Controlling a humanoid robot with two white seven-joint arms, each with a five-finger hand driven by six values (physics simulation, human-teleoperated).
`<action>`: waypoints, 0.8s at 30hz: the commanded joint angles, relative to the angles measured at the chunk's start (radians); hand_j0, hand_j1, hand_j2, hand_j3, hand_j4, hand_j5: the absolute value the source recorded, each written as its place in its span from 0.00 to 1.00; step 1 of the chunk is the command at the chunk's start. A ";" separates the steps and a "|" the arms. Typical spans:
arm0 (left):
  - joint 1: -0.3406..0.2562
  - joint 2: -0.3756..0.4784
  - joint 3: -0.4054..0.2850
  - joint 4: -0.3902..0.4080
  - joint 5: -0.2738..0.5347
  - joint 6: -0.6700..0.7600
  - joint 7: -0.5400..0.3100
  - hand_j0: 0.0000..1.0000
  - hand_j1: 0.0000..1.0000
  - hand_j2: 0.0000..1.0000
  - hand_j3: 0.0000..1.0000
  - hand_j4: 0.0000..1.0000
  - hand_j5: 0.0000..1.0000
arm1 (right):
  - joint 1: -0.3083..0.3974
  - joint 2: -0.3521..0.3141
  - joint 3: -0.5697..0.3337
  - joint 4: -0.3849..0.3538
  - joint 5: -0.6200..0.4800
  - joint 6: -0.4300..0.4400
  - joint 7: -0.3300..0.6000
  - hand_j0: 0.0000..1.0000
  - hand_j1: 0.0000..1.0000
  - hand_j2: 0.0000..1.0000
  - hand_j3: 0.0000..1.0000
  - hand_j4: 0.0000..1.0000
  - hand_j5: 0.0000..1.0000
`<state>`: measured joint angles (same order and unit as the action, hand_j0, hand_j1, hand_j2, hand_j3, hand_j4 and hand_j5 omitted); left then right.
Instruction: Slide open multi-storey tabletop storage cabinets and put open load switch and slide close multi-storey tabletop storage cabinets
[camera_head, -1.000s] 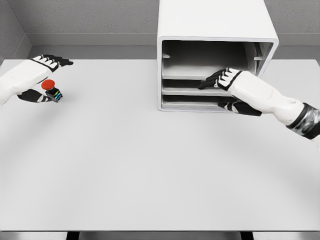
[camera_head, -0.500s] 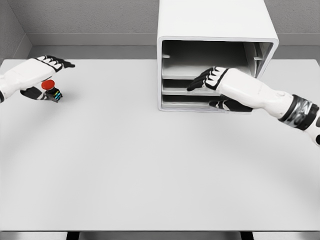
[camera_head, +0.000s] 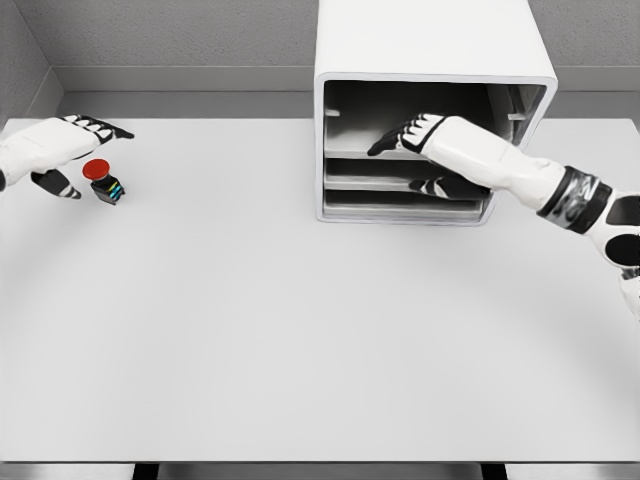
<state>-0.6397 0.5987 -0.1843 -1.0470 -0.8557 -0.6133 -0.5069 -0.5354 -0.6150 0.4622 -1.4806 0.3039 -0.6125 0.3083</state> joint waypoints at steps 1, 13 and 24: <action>0.000 -0.003 -0.015 0.015 0.003 0.002 0.001 1.00 1.00 1.00 1.00 1.00 1.00 | 0.000 0.018 0.015 0.026 -0.005 0.002 0.002 0.77 0.77 0.77 0.77 0.77 0.77; -0.025 -0.031 -0.043 0.047 0.003 0.002 0.001 1.00 1.00 1.00 1.00 1.00 1.00 | -0.028 0.050 0.013 0.074 -0.006 0.002 -0.001 0.77 0.77 0.77 0.77 0.77 0.77; -0.083 -0.045 -0.078 0.154 0.003 0.002 0.002 1.00 1.00 1.00 1.00 1.00 1.00 | -0.032 0.069 0.016 0.082 0.004 0.002 0.002 0.77 0.77 0.77 0.77 0.77 0.77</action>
<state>-0.7225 0.5584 -0.2525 -0.9137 -0.8579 -0.6131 -0.5053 -0.5722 -0.5489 0.4785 -1.4017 0.3124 -0.6125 0.3101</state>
